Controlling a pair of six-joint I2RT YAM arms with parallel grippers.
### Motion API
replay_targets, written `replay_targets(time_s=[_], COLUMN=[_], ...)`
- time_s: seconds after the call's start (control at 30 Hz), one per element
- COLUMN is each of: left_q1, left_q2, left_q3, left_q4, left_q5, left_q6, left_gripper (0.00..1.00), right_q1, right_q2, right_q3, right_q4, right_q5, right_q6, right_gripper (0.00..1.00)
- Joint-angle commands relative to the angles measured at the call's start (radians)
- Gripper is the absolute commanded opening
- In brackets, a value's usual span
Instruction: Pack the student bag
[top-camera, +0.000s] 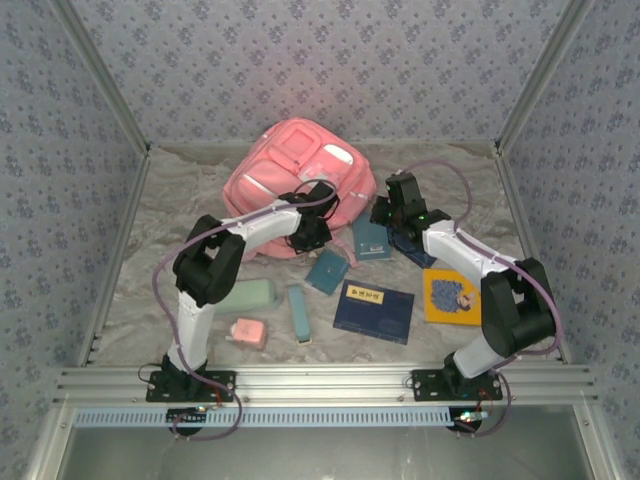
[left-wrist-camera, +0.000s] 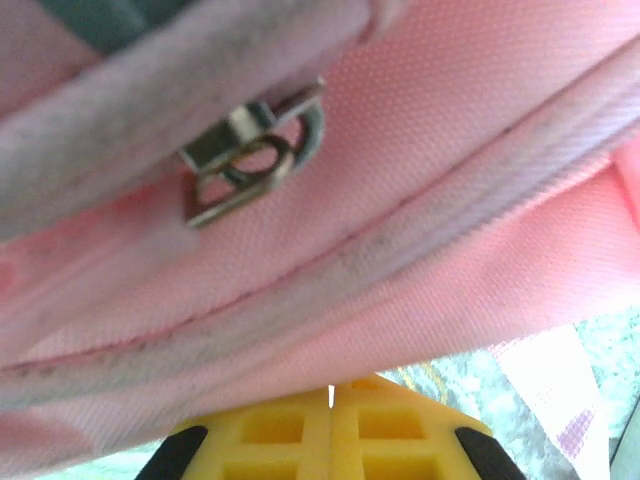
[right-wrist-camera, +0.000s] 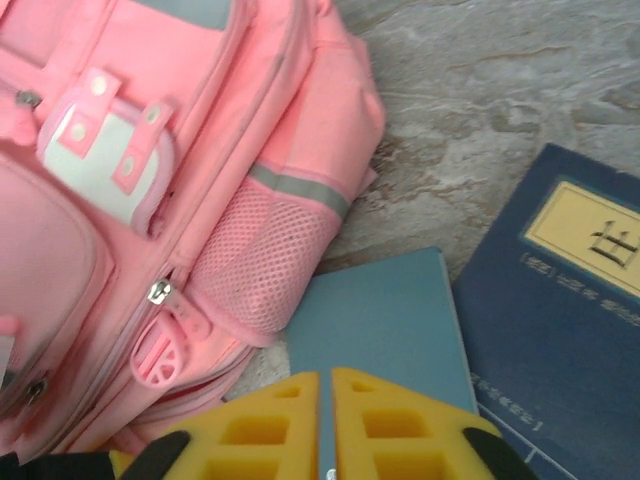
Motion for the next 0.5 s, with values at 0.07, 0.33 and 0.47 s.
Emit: replay_targets(time_s=[0.07, 0.33, 0.47], left_q1=[0.018, 0.045, 0.069], left_q2=[-0.116, -0.236, -0.263], left_q3=[-0.057, -0.178, -0.236], left_q4=[-0.037, -0.018, -0.012], left_q5=[-0.006, 0.003, 0.048], left_q6=[0.107, 0.193, 0.192], left_gripper=[0.00, 0.00, 0.00], right_q1=[-0.006, 0.011, 0.042], right_q2=[0.083, 0.276, 0.357], right_q3=[0.093, 0.322, 0.434], right_q4=[0.005, -0.064, -0.104], right_q5=[-0.226, -0.364, -0.390], right_q6=[-0.095, -0.077, -0.113], right_gripper=[0.24, 0.31, 0.39])
